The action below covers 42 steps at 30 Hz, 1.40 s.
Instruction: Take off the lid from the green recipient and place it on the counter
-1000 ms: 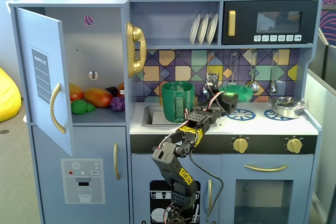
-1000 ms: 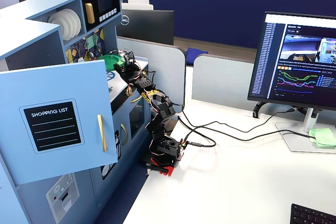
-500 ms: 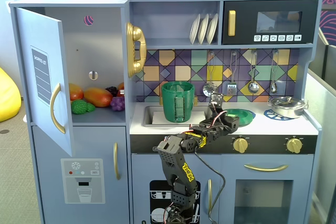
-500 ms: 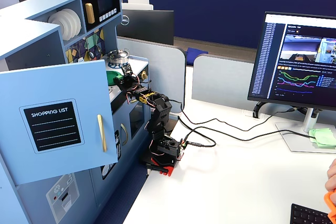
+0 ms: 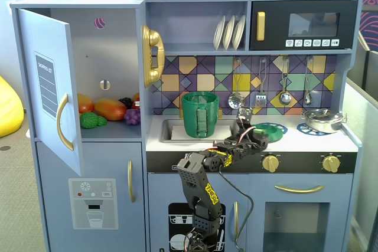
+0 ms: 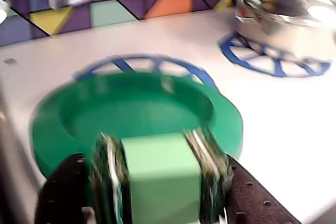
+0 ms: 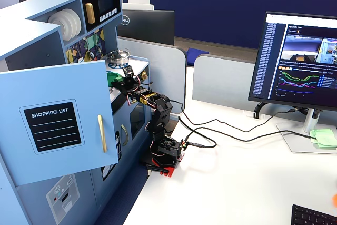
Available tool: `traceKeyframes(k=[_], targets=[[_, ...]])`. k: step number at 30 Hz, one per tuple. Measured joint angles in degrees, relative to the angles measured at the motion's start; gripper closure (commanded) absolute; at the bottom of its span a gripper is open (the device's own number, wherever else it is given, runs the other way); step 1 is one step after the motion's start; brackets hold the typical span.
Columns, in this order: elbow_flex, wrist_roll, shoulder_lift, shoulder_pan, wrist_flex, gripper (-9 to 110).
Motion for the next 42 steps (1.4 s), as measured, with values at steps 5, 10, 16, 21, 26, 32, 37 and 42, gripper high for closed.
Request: traceKeyframes(k=[5,10,16,21,26,32,37,42], targets=[[-6.5,0.4,7.4,-2.6,8.0,75],[-9.1,0.4,20.8,-5.4,23.6,79],[-3.4,0.2,40.7,-9.4,51.6,86],[4.1,2.0,53.6,-17.8,79.3,94],[18.7,5.5,61.2,-25.2,86.7,101],[35.8,6.3,66.5,-32.3,90.0,101],[42.2,9.0,67.6,-34.7,93.0,101],[43.5,9.0,67.7,-35.1,93.1,101]])
